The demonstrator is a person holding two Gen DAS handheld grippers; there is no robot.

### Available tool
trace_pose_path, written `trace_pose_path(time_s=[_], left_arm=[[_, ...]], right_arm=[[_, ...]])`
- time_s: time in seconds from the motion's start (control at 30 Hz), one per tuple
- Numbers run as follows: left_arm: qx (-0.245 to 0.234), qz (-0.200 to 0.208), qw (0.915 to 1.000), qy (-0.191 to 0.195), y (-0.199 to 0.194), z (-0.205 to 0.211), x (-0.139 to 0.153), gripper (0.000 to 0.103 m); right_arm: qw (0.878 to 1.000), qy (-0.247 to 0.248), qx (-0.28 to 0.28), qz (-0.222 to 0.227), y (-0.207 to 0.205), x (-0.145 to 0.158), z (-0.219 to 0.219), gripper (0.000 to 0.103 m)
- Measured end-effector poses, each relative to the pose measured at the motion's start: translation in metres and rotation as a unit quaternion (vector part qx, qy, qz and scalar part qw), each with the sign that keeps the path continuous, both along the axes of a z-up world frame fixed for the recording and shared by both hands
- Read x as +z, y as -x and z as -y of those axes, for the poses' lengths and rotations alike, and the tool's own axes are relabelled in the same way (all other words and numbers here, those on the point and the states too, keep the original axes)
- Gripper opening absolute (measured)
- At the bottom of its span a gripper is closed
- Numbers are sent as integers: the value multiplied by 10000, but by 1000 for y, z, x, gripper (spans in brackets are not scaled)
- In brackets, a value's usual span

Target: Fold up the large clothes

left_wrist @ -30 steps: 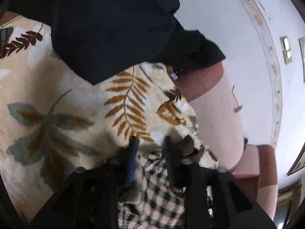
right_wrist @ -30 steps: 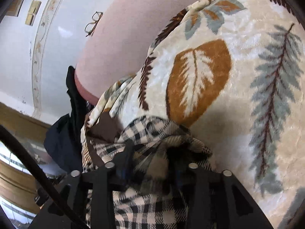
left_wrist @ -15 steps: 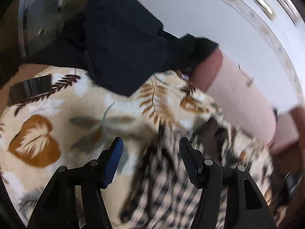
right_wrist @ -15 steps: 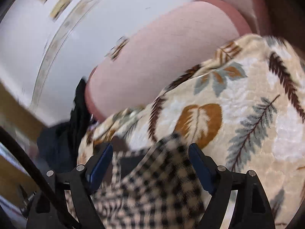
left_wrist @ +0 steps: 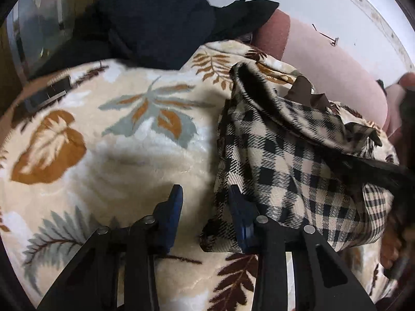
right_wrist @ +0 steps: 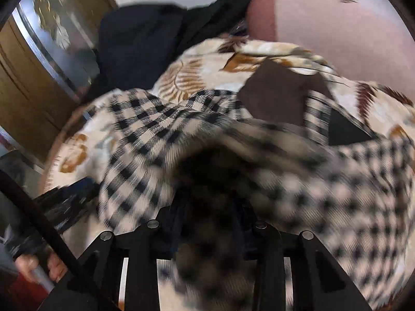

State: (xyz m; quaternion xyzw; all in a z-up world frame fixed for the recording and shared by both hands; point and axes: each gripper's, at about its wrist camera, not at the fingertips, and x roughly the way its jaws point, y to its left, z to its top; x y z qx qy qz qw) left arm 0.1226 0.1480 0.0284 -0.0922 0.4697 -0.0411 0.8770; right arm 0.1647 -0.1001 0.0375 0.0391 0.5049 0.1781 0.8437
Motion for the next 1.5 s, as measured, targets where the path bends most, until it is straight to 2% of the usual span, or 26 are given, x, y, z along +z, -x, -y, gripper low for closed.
trace_pose_path(time_s=[0.13, 0.23, 0.3, 0.33, 0.4, 0.43, 0.47, 0.57, 0.6, 0.63, 0.67, 0.77, 0.87, 0.93, 1.03, 1.1, 1.17, 1.27, 1.4, 1.5], left_arm=[[10, -90, 9995, 304, -8, -7, -5, 35], [-37, -125, 9992, 385, -13, -8, -6, 39], [-43, -115, 9990, 431, -15, -8, -5, 42], [-53, -109, 9990, 437, -16, -8, -5, 44], [-67, -103, 9990, 435, -18, -6, -6, 48], [-90, -120, 9991, 407, -19, -4, -8, 53], [-161, -150, 9992, 341, -20, 0, -10, 56], [-266, -182, 9995, 74, -20, 9, -14, 54], [-332, -188, 9993, 41, -21, 11, -14, 47], [-448, -212, 9988, 55, -21, 13, -14, 13], [-629, -349, 9974, 92, -22, 16, -15, 4], [-603, -195, 9977, -245, -16, 17, -7, 4], [-548, -226, 9980, -229, -11, 11, -3, 4], [-501, -359, 9978, -229, -9, 8, -6, 2], [-292, -639, 9956, -624, -8, 5, -20, 0], [-172, -766, 9956, -514, -7, -4, -27, 0], [-112, -663, 9974, -254, -6, -13, -21, 0], [-5, -351, 9990, -262, 2, -22, -7, 0], [26, 106, 9997, -202, 10, -22, 12, 0], [-39, 407, 9991, -147, 16, -12, 26, 1]], right_arm=[[9989, 106, -456, 32, -66, -11, -12, 37], [9960, 199, -877, -4, -111, -18, -17, 37], [9940, 333, -1039, -78, -134, -26, -21, 42], [9933, 394, -1078, -107, -140, -28, -23, 43], [9922, 567, -1110, -30, -146, -29, -28, 51], [9921, 686, -1049, 51, -146, -26, -32, 53], [9920, 780, -983, 101, -145, -22, -35, 53], [9923, 825, -862, 337, -130, 1, -33, 53], [9933, 674, -849, 398, -122, 10, -29, 53], [9941, 521, -836, 454, -109, 20, -24, 53], [9942, 466, -828, 497, -100, 28, -20, 55], [9951, 371, -665, 628, -62, 45, -14, 58], [9972, 85, -465, 578, -28, 51, -14, 58], [9981, -147, -345, 487, -13, 48, -20, 58], [9989, -372, -95, 251, 2, 32, -38, 58], [9994, -307, -23, 136, 3, 15, -51, 57], [9995, -311, -34, 2, 1, 0, -60, 57], [9993, -153, -113, -326, -6, -29, -69, 58], [9996, -212, -170, -42, 2, -14, -54, 58], [9985, -28, -420, 344, 15, 4, -13, 58]])
